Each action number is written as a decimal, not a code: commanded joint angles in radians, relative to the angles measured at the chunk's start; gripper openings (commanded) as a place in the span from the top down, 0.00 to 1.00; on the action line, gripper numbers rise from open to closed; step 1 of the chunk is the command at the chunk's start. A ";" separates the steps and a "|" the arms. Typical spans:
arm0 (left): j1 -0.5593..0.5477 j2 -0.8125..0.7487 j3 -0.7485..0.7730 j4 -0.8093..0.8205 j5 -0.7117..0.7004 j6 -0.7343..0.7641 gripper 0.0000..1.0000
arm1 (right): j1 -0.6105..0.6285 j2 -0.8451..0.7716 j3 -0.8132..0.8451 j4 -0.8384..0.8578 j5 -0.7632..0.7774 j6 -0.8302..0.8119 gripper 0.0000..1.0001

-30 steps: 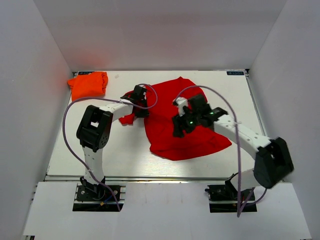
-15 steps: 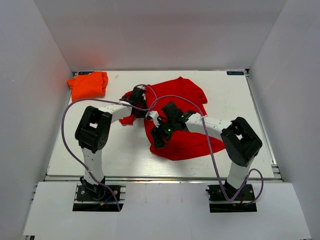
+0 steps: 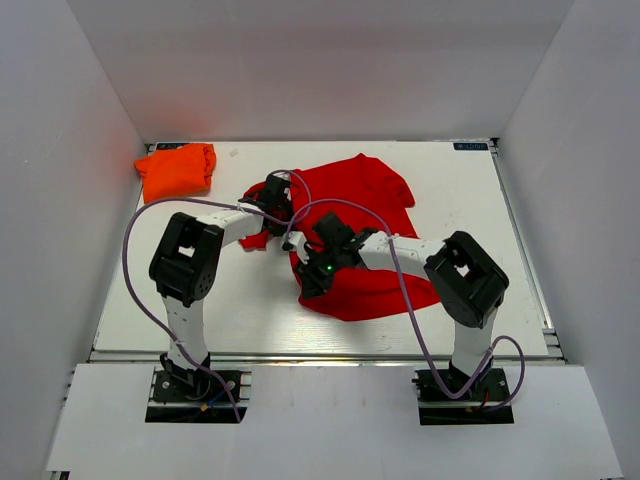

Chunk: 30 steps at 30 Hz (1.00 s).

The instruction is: Fold and stack the t-shirts

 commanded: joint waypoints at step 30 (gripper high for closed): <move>-0.003 0.063 0.048 -0.173 -0.050 -0.043 1.00 | 0.098 -0.320 -0.217 0.064 0.148 0.136 1.00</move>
